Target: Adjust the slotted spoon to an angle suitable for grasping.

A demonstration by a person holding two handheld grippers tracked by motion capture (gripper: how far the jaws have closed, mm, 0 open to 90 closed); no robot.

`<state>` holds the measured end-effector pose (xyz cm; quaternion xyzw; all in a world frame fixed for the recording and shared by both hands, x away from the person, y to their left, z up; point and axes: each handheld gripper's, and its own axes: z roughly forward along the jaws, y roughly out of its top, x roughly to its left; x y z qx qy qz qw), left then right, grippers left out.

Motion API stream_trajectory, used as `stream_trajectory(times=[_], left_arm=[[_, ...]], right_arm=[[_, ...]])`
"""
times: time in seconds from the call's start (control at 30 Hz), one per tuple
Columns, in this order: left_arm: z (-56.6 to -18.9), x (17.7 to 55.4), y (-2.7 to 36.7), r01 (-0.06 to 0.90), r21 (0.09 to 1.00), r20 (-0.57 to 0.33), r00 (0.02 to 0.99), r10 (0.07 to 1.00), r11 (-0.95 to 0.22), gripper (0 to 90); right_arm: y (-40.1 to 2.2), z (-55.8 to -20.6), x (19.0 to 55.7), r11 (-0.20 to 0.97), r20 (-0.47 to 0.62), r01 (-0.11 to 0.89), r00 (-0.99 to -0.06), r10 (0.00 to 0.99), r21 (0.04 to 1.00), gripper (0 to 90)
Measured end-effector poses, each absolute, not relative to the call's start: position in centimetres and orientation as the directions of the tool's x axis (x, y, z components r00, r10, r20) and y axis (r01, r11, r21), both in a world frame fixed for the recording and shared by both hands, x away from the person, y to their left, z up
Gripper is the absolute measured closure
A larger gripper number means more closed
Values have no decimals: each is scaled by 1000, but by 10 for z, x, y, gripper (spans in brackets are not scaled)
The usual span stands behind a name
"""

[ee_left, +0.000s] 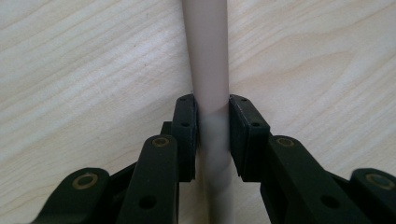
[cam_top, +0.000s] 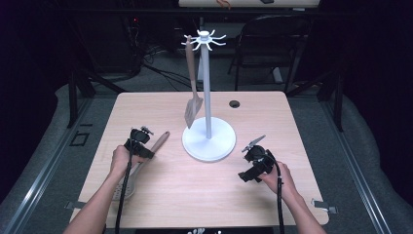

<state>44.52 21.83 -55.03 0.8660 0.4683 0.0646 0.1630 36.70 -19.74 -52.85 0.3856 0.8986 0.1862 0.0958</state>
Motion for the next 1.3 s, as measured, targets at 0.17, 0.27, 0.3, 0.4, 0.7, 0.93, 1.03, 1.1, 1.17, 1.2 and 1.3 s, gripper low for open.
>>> stream_trajectory(times=[0.17,0.27,0.3,0.4,0.7,0.93,1.03,1.1,1.17,1.2,1.3], left_arm=[[-545,441,222,791,374,-67,543,837,-484,742],[-540,438,227,786,403,-80,541,837,-469,744],[-539,437,228,784,414,-88,540,837,-463,744],[-534,432,233,774,446,-87,537,839,-449,744],[-523,421,236,740,500,-70,552,831,-450,746],[-516,413,239,719,553,-58,538,841,-422,747],[-511,410,240,704,574,-45,537,842,-418,747],[-509,409,239,695,582,-36,541,840,-423,747],[-507,407,237,687,579,-20,550,835,-439,747],[-506,405,235,682,586,-11,547,837,-438,747],[-503,403,235,670,604,-15,551,835,-431,747]], right_arm=[[-199,-529,367,631,-30,656,-683,730,414,111],[-199,-528,367,636,-34,654,-686,727,409,111],[-199,-528,367,634,-29,655,-686,727,412,111],[-198,-528,367,633,-32,654,-685,728,415,111],[-199,-527,367,637,-40,652,-685,727,412,112],[-198,-528,367,633,-29,656,-684,729,411,111],[-198,-528,367,631,-28,655,-684,729,415,111],[-198,-528,367,630,-27,657,-683,730,414,111],[-198,-528,367,639,-36,654,-687,726,406,111],[-198,-528,367,637,-35,655,-685,727,406,111],[-198,-528,367,640,-35,655,-687,725,403,111]])
